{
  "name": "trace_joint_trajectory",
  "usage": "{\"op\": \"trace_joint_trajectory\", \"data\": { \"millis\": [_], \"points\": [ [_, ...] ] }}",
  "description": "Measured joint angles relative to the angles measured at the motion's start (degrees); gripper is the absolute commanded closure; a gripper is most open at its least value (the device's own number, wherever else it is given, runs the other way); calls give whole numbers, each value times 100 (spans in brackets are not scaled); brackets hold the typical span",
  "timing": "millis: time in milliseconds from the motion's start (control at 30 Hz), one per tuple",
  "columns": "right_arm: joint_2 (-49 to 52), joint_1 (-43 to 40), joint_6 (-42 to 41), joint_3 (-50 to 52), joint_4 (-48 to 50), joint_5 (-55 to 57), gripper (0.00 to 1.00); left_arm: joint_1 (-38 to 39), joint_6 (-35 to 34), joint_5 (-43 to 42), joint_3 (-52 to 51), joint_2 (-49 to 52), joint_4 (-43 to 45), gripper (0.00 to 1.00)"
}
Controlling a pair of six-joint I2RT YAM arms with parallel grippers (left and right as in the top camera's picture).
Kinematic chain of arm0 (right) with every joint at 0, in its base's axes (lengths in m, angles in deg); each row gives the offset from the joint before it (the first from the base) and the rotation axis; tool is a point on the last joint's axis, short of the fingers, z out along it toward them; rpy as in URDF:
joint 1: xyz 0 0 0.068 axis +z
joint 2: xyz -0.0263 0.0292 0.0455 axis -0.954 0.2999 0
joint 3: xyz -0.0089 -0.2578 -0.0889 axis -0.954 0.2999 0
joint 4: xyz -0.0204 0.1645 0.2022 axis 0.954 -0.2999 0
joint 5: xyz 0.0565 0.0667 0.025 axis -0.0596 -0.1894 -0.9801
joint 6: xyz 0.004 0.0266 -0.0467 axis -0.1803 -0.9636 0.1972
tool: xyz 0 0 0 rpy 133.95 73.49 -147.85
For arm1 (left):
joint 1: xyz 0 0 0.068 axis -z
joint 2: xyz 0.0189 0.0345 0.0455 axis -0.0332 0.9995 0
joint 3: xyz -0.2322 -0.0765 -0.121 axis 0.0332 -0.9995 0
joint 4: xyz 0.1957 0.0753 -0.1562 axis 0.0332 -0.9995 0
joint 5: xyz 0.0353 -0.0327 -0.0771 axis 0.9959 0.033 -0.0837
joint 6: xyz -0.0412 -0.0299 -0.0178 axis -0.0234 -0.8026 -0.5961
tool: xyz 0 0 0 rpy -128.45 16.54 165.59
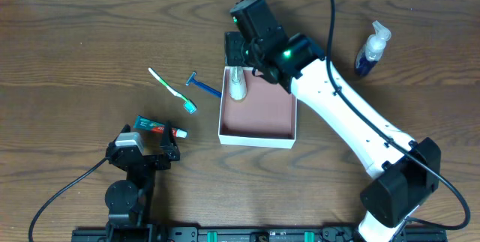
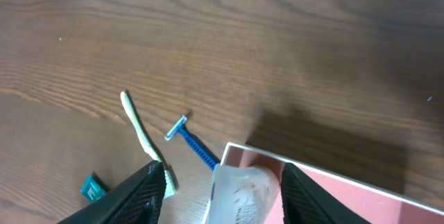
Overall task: Pack container
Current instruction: 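Carry the Pantene tube with the right gripper into the box, release, then move the right gripper to the blue soap pump bottle, grasp it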
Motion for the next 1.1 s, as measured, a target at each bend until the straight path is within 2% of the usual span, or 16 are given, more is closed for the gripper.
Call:
{"op": "trace_joint_trajectory", "data": {
  "millis": [233,400,533,700,933,1100],
  "points": [
    [-247,-660,334,-761,-977,-87,40,0,0,0,0,0,0,2],
    [-717,-1746,872,-1147,-1692,-81,29,0,0,0,0,0,2,2],
    [-798,-2658,1305,-1204,-2033,-33,27,0,0,0,0,0,0,2],
    [-511,-3480,1644,-1202,-2098,-17,26,0,0,-2,0,0,0,2],
    [107,-4096,1731,-1202,-2159,-37,20,0,0,-2,0,0,0,2],
    [719,-4428,1860,-1202,-2107,-168,20,0,0,-2,0,0,0,2]
  ]
}}
